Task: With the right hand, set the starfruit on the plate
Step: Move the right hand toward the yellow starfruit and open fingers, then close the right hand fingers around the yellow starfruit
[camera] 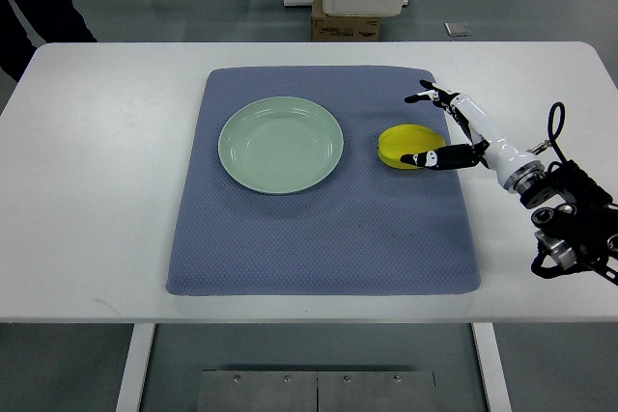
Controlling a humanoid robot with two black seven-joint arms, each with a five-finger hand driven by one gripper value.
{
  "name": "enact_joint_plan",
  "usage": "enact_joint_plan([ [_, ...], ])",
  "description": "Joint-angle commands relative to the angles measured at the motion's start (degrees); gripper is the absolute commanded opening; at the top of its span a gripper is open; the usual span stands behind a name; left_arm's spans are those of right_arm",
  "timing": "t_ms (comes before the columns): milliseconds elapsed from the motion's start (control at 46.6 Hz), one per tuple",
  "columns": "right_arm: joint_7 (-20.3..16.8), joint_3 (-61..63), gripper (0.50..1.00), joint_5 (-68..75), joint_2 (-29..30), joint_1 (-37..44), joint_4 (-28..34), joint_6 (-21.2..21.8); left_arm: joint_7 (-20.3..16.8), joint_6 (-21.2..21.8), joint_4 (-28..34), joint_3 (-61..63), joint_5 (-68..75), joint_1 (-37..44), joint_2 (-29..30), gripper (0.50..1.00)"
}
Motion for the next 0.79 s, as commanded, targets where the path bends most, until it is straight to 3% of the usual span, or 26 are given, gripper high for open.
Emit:
enact_joint_plan([
  [0,0.3,-3.0,1.000,0.0,0.1,1.4,0.0,-2.0,0.0,0.0,0.0,0.0,0.0,0.0,0.0,1.000],
  [773,0.1,-9.6,1.000,-0.1,0.5,3.6,-1.0,-4.6,0.0,0.0,0.0,0.0,0.0,0.0,0.0,1.000],
])
